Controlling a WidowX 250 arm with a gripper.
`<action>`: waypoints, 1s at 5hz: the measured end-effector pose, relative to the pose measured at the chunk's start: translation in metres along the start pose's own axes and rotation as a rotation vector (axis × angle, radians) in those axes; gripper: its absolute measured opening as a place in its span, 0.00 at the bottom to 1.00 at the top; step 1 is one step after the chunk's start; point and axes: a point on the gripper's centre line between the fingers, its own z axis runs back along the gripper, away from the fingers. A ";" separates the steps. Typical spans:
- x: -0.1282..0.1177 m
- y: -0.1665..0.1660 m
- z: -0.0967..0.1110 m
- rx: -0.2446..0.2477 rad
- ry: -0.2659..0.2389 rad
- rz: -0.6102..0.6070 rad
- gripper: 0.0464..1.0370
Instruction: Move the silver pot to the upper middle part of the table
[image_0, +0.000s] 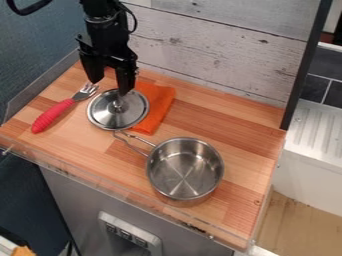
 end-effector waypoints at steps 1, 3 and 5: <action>-0.004 -0.002 -0.009 -0.013 0.028 -0.003 0.96; 0.001 -0.069 0.003 -0.044 -0.012 -0.163 0.96; -0.016 -0.167 0.019 -0.068 -0.050 -0.339 0.96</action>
